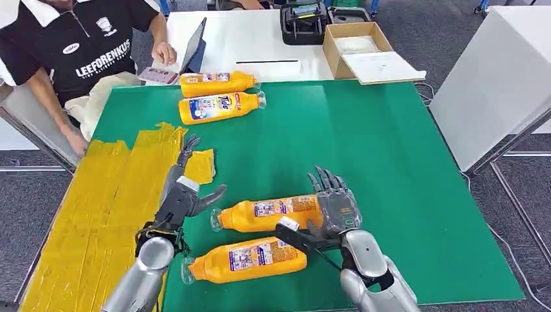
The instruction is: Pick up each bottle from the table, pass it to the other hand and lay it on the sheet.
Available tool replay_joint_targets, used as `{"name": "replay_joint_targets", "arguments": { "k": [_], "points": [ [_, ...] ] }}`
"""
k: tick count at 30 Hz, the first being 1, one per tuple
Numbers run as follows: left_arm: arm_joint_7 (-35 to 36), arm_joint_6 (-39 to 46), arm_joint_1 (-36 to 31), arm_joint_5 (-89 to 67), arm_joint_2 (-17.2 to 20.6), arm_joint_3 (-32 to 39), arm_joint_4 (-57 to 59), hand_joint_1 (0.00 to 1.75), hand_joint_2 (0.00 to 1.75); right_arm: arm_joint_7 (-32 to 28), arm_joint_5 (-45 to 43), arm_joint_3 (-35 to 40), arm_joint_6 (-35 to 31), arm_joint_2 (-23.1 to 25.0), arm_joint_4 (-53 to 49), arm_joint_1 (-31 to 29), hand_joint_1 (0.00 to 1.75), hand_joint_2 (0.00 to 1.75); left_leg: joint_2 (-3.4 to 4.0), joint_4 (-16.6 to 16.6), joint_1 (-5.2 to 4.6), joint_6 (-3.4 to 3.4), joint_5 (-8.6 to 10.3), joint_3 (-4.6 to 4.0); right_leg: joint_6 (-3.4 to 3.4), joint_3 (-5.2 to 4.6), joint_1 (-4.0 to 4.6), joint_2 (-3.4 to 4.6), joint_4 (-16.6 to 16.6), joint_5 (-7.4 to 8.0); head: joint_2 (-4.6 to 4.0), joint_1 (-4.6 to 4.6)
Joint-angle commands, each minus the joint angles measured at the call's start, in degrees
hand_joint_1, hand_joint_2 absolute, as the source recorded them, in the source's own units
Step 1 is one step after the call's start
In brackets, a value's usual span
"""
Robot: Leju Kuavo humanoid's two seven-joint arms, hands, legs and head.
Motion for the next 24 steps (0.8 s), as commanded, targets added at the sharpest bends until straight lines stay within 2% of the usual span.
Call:
{"name": "replay_joint_targets", "arguments": {
  "k": [1,15,24],
  "points": [
    [0.9,0.5,-2.7,-0.2,0.0,-1.4,5.1,0.00,1.75,-0.3,0.0,2.3,-0.2,1.9,10.0,-4.8,0.00,1.75,0.03,0.0,-0.03,-0.13,-0.06,0.27,-0.02,0.26,-0.01,-0.10,0.0,-0.05,0.00,0.00],
    [0.9,0.6,-2.5,0.3,-0.3,-2.0,5.0,0.00,1.75,-3.4,-3.5,4.2,-2.1,0.6,13.5,-2.6,0.00,1.75,-0.06,0.0,0.00,-0.11,-0.04,0.25,-0.02,0.27,0.01,-0.17,-0.1,-0.07,0.00,0.00],
    [0.2,1.0,-3.1,0.3,-0.8,-3.7,7.2,0.00,1.75,-3.1,2.1,10.2,-1.6,-1.0,17.2,-5.1,0.00,1.75,-0.06,0.0,-0.04,-0.15,-0.08,0.35,-0.01,0.37,-0.02,-0.22,0.0,-0.11,0.00,0.00]
  ]
}}
